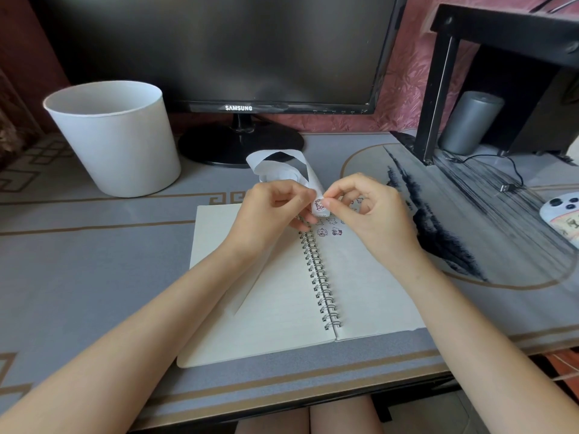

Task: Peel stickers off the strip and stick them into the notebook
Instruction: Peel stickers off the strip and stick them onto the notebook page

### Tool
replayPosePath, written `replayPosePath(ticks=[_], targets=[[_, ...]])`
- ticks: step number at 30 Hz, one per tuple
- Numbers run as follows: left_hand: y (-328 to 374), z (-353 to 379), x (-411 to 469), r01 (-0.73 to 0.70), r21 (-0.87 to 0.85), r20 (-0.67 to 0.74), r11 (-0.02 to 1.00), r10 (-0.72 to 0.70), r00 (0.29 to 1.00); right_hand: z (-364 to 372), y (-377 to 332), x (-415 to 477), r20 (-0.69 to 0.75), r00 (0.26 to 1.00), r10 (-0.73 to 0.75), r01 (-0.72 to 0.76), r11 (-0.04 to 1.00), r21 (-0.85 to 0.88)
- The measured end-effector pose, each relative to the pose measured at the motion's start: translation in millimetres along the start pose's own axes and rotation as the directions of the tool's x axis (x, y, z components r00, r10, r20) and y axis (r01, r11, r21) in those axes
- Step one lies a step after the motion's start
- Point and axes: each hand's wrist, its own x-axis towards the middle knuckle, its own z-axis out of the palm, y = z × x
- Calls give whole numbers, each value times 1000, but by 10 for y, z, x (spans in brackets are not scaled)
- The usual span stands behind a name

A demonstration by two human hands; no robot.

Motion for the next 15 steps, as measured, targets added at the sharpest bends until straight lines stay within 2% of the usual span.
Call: replayPosePath(ticks=[10, 15], targets=[[20, 7, -12, 26, -15, -23, 1000, -27, 999, -10, 60, 23, 49, 995, -92, 92, 996, 2], [38, -17, -13, 13, -28, -58, 1000, -15, 998, -34, -3, 13, 55, 987, -152, 145, 983, 114]])
